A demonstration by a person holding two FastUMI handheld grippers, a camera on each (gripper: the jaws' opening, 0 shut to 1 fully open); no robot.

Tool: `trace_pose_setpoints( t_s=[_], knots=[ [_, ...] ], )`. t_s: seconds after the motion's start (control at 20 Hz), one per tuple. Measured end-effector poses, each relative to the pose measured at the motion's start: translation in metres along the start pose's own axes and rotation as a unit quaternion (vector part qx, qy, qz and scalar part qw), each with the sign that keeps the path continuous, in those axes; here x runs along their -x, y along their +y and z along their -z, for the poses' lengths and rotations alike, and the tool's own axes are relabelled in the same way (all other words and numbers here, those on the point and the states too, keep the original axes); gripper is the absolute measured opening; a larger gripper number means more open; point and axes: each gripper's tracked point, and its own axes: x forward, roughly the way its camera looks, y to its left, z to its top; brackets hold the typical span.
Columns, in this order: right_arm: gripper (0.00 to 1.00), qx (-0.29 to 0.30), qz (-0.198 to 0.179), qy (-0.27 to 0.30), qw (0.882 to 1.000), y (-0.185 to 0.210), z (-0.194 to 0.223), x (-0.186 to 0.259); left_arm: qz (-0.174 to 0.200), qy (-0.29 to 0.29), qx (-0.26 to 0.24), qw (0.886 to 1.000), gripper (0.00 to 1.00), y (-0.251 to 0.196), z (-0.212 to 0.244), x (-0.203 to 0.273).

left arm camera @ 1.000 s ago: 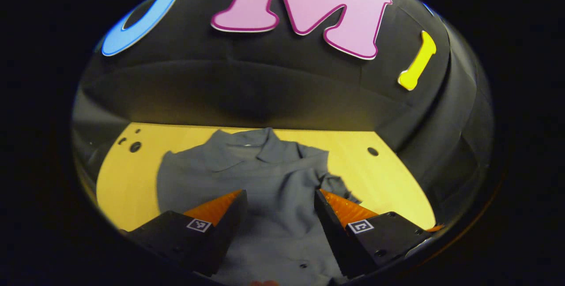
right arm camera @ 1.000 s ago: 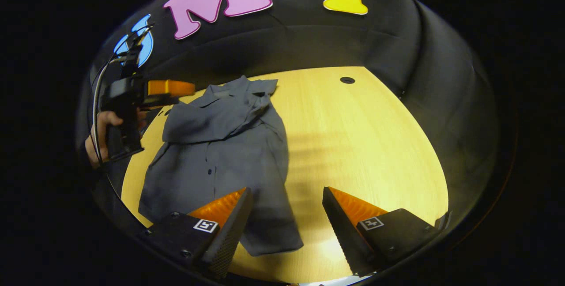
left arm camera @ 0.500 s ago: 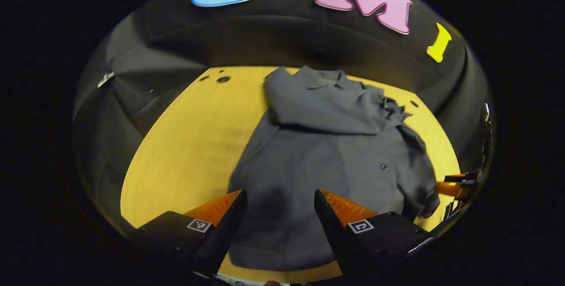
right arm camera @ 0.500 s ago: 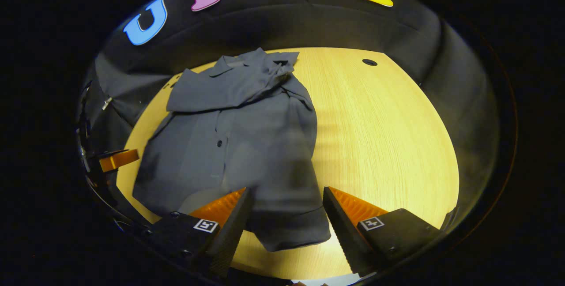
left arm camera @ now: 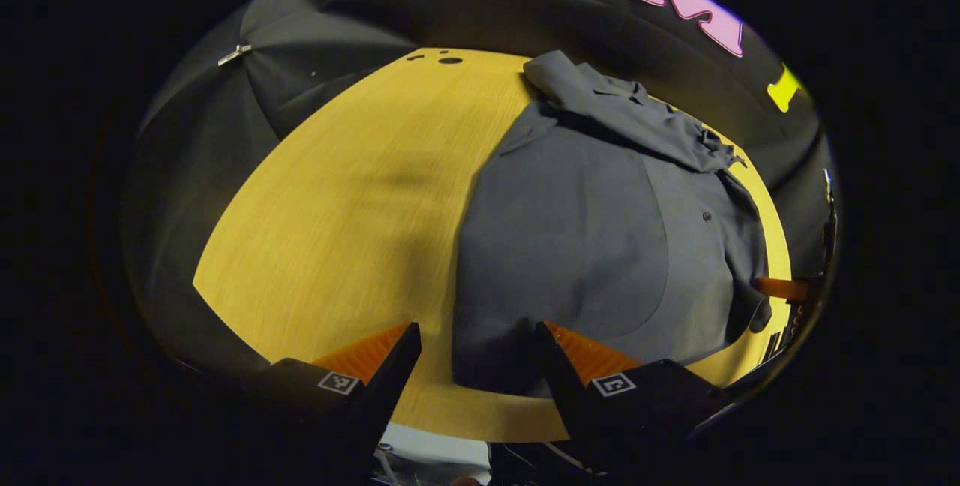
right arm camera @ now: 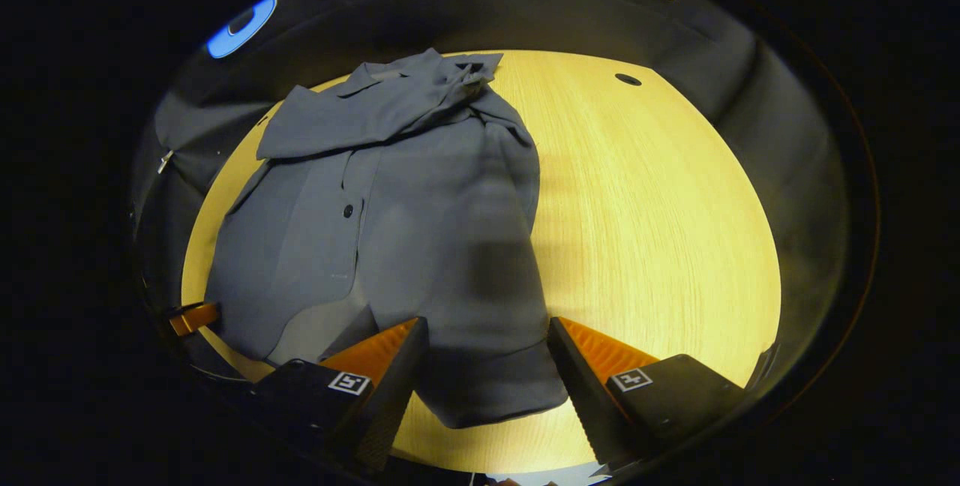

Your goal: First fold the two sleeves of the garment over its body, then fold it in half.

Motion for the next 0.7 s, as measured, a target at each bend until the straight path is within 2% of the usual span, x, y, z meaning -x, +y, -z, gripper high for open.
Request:
trace_pose_setpoints(
  t_s=[0.3, 0.4, 0.5, 0.65, 0.7],
  knots=[
    [1.0, 0.022, -0.008, 0.034, 0.999, -0.004, 0.012, 0.002, 0.02, 0.003, -0.021, 1.0, 0.97, -0.016, 0.005, -0.002],
    [1.0, 0.049, 0.01, 0.036, 0.998, -0.009, 0.015, 0.001, 0.017, 0.006, -0.045, 0.999, 0.98, -0.023, 0.006, -0.005],
    [0.99, 0.05, 0.015, 0.042, 0.998, -0.005, 0.014, 0.0, 0.008, 0.013, -0.095, 0.995, 0.99, -0.03, 0.011, -0.007],
    [0.97, 0.045, 0.015, 0.064, 0.997, -0.003, 0.015, -0.001, 0.026, 0.005, -0.122, 0.992, 0.97, -0.047, 0.007, -0.011],
    [0.82, 0.05, 0.011, 0.071, 0.996, 0.004, 0.016, -0.004, 0.027, 0.009, -0.124, 0.992, 0.95, -0.049, 0.007, -0.012]
  ],
)
